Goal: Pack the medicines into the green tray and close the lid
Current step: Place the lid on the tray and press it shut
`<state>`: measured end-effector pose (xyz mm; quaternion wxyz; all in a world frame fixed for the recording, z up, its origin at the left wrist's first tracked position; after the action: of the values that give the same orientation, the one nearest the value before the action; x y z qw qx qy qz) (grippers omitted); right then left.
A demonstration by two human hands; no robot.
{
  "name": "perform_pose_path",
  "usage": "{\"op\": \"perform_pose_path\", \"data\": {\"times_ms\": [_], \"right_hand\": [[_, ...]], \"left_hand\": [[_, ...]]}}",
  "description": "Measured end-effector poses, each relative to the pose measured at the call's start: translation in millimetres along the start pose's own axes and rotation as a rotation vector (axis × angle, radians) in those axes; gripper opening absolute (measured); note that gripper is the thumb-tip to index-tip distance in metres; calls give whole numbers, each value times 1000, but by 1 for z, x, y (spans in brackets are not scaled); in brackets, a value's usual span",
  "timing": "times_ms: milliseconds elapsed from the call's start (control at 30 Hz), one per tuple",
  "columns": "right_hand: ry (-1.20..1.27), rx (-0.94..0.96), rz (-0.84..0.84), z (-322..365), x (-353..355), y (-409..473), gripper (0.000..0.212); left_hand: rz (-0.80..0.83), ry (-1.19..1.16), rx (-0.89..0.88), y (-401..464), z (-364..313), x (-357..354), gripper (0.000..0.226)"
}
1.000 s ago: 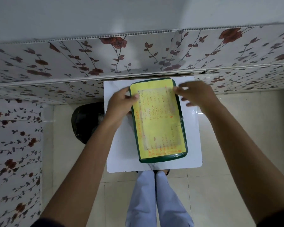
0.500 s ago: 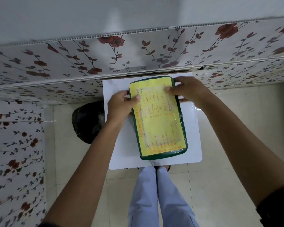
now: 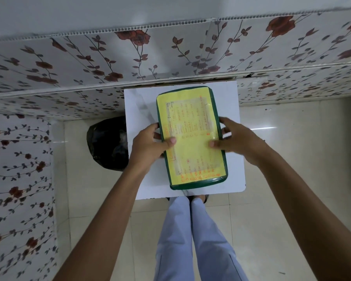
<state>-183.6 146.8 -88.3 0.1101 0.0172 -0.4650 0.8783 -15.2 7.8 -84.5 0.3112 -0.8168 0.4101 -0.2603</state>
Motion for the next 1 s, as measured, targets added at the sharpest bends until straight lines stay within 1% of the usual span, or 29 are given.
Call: {"op": "perform_pose_path", "data": {"times_ms": [33, 67, 100, 167, 233, 300, 400, 433, 500, 533, 600, 700, 833, 1000], "right_hand": [[-5, -13, 43, -7, -5, -7, 73], [-17, -18, 45, -14, -10, -13, 75], [-26, -11, 9, -21, -13, -18, 72], [-45, 25, -98, -29, -15, -24, 63], [-43, 60, -160, -31, -16, -24, 59], [-25, 80, -181, -31, -15, -24, 57], [-111, 75, -151, -31, -17, -26, 58], [-141, 53, -115, -33, -19, -28, 61], [-170, 15, -44, -40, -26, -34, 69], [-176, 11, -43, -44, -28, -37, 71], [-158, 37, -108, -54, -32, -42, 70], [-66, 74, -190, -61, -36, -46, 65], [-59, 73, -211, -63, -38, -46, 62], [-32, 66, -233, -63, -44, -49, 61]], "left_hand": [[58, 1, 52, -1, 5, -2, 53], [100, 36, 84, -4, 10, -5, 64], [122, 78, 87, -8, 14, -9, 70], [89, 131, 57, -14, 20, -14, 67], [23, 135, 21, -16, 22, -16, 60], [-5, 149, -9, -19, 20, -18, 57], [-45, 153, -18, -27, 24, -17, 60], [-40, 148, -9, -30, 28, -18, 62], [22, 142, 33, -39, 40, -25, 71], [51, 140, 48, -43, 45, -30, 76], [46, 131, 49, -49, 52, -36, 79], [-9, 116, 39, -50, 56, -38, 78], [-19, 131, 31, -48, 60, -40, 74], [30, 162, 37, -36, 57, -36, 74]]}}
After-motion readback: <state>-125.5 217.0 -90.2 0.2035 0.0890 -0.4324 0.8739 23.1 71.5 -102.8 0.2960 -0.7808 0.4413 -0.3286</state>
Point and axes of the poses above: each hand's wrist, its own y-axis towards the middle knuckle, its own x-axis out of the back of the hand, z = x × y, the point moved 6 cm from there along y, towards the middle knuckle, and after that the axes turned 7 degrees about z, right-handed, at the moved point
